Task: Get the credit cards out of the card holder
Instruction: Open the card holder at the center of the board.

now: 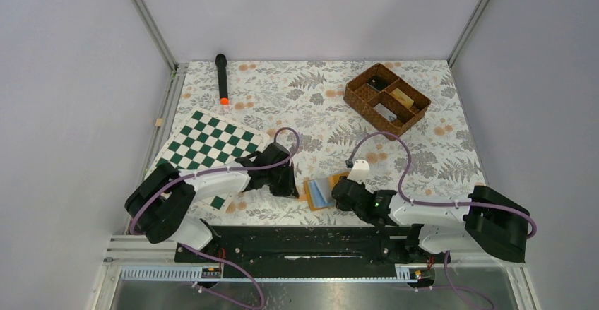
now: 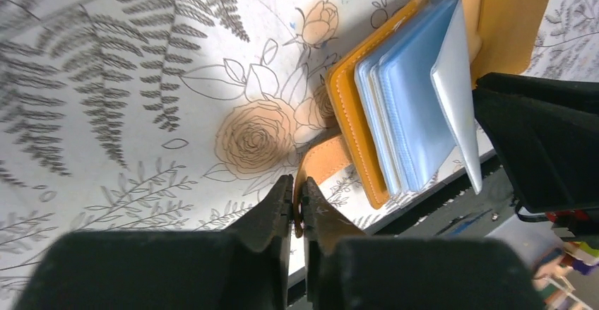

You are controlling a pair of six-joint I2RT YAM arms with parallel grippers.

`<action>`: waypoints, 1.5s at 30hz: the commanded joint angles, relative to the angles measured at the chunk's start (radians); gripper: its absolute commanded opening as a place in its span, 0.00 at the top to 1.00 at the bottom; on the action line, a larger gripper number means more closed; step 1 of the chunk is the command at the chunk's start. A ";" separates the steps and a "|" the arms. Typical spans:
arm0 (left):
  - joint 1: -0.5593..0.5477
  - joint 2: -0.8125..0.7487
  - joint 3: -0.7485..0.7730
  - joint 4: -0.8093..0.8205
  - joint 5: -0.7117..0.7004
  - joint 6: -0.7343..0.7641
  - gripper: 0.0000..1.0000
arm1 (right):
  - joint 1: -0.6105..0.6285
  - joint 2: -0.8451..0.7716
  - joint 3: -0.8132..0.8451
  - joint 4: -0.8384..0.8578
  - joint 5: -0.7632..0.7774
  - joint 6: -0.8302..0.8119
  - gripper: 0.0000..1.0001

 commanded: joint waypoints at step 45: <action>0.017 0.038 -0.034 0.272 0.068 -0.030 0.91 | -0.007 -0.017 -0.084 0.108 -0.065 0.087 0.73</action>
